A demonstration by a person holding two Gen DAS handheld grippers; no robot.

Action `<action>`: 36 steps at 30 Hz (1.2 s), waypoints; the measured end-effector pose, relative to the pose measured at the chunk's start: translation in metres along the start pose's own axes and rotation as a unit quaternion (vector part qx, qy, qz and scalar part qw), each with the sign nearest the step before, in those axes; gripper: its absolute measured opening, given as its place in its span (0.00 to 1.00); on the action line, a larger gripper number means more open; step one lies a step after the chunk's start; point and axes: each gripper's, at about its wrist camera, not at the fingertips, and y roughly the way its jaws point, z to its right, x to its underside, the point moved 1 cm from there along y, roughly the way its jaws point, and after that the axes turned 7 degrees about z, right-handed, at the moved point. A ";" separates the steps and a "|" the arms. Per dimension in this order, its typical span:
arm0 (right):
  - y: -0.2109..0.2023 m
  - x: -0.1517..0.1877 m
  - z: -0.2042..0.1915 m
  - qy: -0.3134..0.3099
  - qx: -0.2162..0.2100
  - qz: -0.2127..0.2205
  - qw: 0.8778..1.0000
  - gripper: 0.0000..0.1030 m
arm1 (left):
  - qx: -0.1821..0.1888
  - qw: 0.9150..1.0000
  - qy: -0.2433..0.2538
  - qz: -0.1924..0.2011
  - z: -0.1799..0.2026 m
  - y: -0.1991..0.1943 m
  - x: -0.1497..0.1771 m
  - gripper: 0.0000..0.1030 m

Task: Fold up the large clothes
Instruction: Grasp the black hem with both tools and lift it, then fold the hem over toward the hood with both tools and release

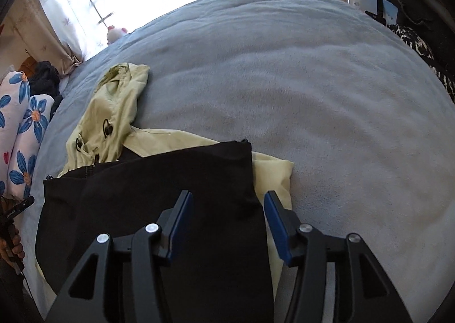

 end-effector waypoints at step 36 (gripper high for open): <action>0.073 -0.012 -0.025 -0.011 0.098 0.060 0.993 0.11 | -0.097 0.992 -0.003 0.075 0.020 0.091 -0.025 0.10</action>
